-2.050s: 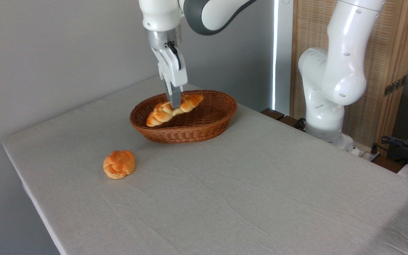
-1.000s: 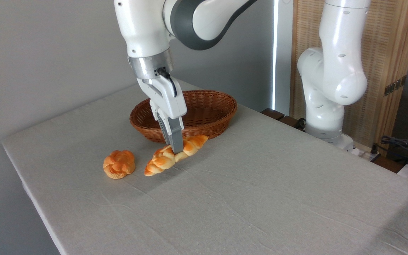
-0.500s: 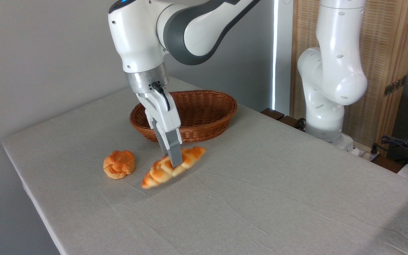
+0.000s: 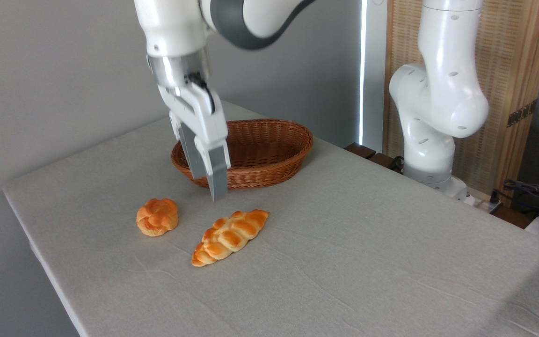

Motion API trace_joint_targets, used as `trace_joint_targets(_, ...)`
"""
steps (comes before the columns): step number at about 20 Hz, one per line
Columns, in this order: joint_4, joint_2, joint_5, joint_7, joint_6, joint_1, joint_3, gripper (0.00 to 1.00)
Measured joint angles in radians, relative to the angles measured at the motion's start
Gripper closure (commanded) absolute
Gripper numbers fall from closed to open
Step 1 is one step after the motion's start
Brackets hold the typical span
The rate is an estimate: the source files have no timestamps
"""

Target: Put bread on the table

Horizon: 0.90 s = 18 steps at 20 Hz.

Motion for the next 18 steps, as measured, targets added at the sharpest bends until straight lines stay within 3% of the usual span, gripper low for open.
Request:
trace_joint_targets(3, 0.096, -0.006, -0.034, -0.046, -0.104, 0.140, -0.096, 0.00)
trace_joint_targets(5, 0.164, -0.006, -0.036, -0.119, -0.146, 0.175, -0.106, 0.00)
trace_joint_targets(18, 0.266, 0.057, -0.035, -0.164, -0.168, 0.197, -0.093, 0.00)
